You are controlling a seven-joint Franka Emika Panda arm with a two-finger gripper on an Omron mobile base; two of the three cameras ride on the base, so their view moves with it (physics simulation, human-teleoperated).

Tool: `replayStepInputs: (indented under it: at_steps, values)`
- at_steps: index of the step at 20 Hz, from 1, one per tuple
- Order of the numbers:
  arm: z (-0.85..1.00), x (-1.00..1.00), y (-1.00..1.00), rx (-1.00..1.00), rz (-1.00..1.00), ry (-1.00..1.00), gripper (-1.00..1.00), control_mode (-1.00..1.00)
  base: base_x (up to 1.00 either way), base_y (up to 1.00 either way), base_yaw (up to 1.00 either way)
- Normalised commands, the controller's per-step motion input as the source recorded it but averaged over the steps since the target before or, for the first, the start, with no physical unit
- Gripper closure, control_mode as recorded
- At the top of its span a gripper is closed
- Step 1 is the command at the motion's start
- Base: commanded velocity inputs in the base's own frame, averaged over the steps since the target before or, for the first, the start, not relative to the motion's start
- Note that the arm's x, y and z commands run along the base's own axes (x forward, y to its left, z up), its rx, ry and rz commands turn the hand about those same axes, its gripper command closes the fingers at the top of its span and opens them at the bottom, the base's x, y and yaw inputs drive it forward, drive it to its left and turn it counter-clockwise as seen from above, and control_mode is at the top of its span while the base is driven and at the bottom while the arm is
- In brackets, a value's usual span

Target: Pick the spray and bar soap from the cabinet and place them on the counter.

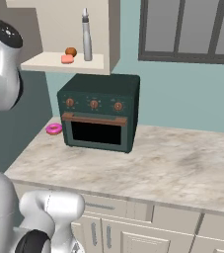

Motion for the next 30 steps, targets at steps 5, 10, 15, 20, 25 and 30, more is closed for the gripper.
replayStepInputs:
  at_steps: [5,10,15,20,25,30]
  values:
    - [-0.03,-0.14,-0.37,-0.15,0.0,-0.33,-1.0,-1.0,0.0,0.0,0.0]
    - [-0.05,-0.1,-0.32,-0.16,-0.01,-0.33,-1.0,-1.0,0.0,0.0,0.0]
    - [0.04,-0.02,-0.37,-0.03,-0.12,-0.13,-1.0,-1.0,0.0,0.0,0.0]
    - [0.04,-0.02,-0.37,0.03,-0.22,0.1,-1.0,-1.0,0.0,0.0,0.0]
    - [0.0,0.0,-0.39,0.0,-0.27,0.24,-1.0,-1.0,0.0,0.0,0.0]
    - [0.0,0.0,-0.17,-0.08,-0.25,0.06,-1.0,-1.0,0.0,0.0,0.0]
